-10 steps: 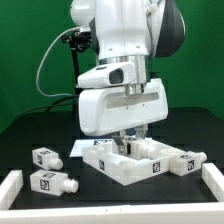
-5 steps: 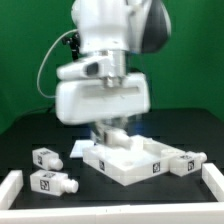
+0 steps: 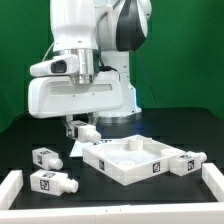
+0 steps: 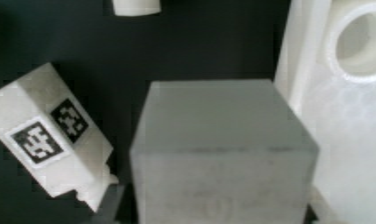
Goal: Assemble one leg
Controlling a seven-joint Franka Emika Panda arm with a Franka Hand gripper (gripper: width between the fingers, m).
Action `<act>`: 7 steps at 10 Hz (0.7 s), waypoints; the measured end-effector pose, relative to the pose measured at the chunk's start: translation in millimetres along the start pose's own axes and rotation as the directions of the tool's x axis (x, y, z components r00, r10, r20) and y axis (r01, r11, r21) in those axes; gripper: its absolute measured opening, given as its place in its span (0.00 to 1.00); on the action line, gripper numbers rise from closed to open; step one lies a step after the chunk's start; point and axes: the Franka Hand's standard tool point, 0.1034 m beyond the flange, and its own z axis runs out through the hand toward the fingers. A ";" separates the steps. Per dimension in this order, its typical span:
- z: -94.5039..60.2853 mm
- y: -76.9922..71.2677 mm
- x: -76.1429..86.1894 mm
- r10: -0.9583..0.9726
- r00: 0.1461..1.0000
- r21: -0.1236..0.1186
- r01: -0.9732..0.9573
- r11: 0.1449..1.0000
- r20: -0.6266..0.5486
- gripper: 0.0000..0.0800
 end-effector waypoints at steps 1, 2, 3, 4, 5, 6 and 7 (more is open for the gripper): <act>-1.5 5.4 -7.2 0.037 0.999 -0.002 -0.037 0.999 0.006 0.33; -4.8 8.6 -40.5 0.081 0.996 -0.002 -0.081 0.997 0.027 0.33; -2.9 1.9 -72.7 0.126 0.990 0.012 -0.127 0.992 0.057 0.33; 2.0 -5.6 -95.9 0.141 0.987 0.026 -0.144 0.989 0.081 0.33; 6.1 -16.6 -110.1 0.170 0.980 0.043 -0.176 0.984 0.104 0.33; 5.9 -15.1 -107.2 0.166 0.981 0.042 -0.171 0.984 0.102 0.33; 6.2 -14.7 -107.2 0.166 0.981 0.042 -0.171 0.984 0.101 0.33</act>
Offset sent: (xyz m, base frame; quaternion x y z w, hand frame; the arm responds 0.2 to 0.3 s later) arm -0.0881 -0.0350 -0.0275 0.0285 -0.0331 0.0485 0.9979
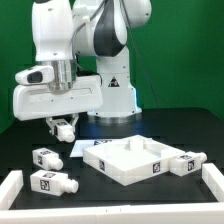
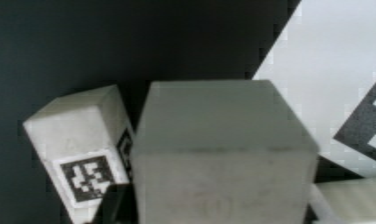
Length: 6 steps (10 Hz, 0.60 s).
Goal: Assemble one leg
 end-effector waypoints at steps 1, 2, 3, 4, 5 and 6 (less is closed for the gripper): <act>3.3 -1.8 -4.3 0.002 1.000 0.000 -0.002 1.000 0.001 0.33; 14.1 -8.0 -19.1 0.020 1.000 0.005 -0.020 1.000 0.011 0.33; 23.7 -11.4 -27.7 0.026 0.999 0.006 -0.026 1.000 0.020 0.33; 33.8 -13.3 -33.6 0.031 0.999 0.010 -0.032 0.999 0.029 0.33; 41.8 -14.6 -38.3 0.036 0.999 0.009 -0.036 0.999 0.033 0.33; 46.5 -18.2 -40.8 0.040 0.998 0.016 -0.040 0.999 0.041 0.33</act>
Offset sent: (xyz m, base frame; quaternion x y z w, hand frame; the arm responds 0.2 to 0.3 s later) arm -0.0189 0.0028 -0.0311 0.0077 0.0181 0.0120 0.9997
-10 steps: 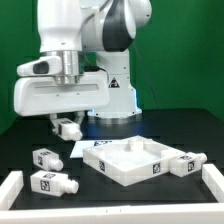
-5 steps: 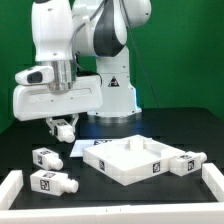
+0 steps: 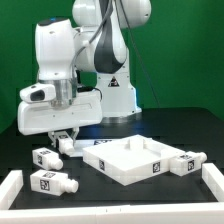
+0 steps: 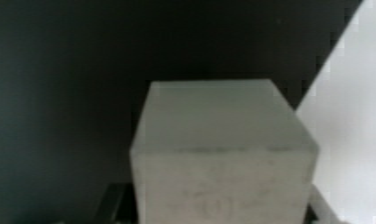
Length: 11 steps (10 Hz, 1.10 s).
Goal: Assemble one leg
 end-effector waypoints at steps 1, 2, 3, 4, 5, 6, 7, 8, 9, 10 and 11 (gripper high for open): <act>2.2 -1.7 1.9 -0.001 1.000 -0.002 0.001 1.000 -0.001 0.33; 2.2 0.9 4.4 -0.001 1.000 -0.002 0.001 1.000 -0.003 0.33; 2.4 0.5 3.9 -0.001 1.000 -0.001 0.001 1.000 -0.002 0.33; 2.4 0.5 3.9 -0.001 1.000 -0.001 0.001 1.000 -0.002 0.33; 2.4 0.5 3.9 -0.001 1.000 -0.001 0.001 1.000 -0.002 0.40; 2.4 0.5 3.9 -0.001 1.000 -0.001 0.001 1.000 -0.002 0.62; 0.8 -1.9 5.7 0.026 1.000 0.003 -0.026 1.000 -0.001 0.62; -10.5 -11.7 16.4 0.071 0.997 0.007 -0.071 0.997 -0.003 0.78; -28.2 -25.5 32.0 0.131 0.991 0.014 -0.131 0.991 -0.006 0.78; -44.7 -35.0 48.4 0.157 0.988 0.027 -0.156 0.987 -0.003 0.81; -56.2 -41.4 65.1 0.209 0.978 0.042 -0.209 0.977 0.011 0.81</act>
Offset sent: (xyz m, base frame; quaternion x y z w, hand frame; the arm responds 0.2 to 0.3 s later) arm 0.0000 0.0000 0.0000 0.0000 0.0000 0.0000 1.0000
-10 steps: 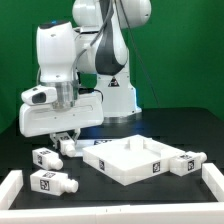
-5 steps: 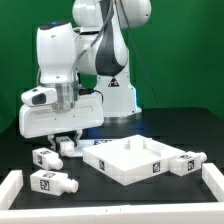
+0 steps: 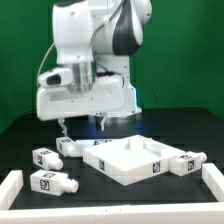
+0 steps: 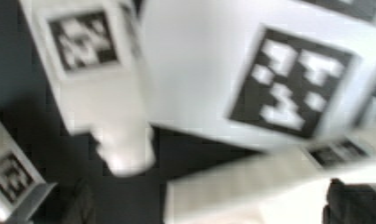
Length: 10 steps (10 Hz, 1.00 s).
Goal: Assemble one leg
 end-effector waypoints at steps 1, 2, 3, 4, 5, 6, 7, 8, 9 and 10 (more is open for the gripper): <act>-6.4 -10.6 18.4 0.049 0.999 0.005 -0.049 0.999 0.000 0.81; -10.5 -25.1 37.2 0.119 0.993 0.007 -0.119 0.993 -0.006 0.81; -13.7 -43.7 58.0 0.178 0.984 0.010 -0.178 0.984 -0.011 0.81; -17.0 -67.4 84.5 0.281 0.960 0.017 -0.281 0.960 -0.005 0.81; -18.8 -91.4 114.7 0.361 0.933 0.023 -0.361 0.932 0.005 0.81; -15.1 -93.3 122.6 0.316 0.949 0.023 -0.316 0.949 -0.015 0.81; -6.8 -83.7 108.2 0.286 0.958 0.015 -0.286 0.958 -0.021 0.81; -5.8 -84.2 104.7 0.299 0.954 0.014 -0.298 0.954 -0.009 0.81; -5.8 -85.0 106.2 0.292 0.956 0.014 -0.292 0.956 -0.011 0.81; -5.3 -85.0 105.8 0.291 0.957 0.014 -0.291 0.957 -0.010 0.81</act>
Offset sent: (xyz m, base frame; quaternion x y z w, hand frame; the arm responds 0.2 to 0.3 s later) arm 0.0837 0.0905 0.0166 -0.0290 -0.0254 0.1672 0.9852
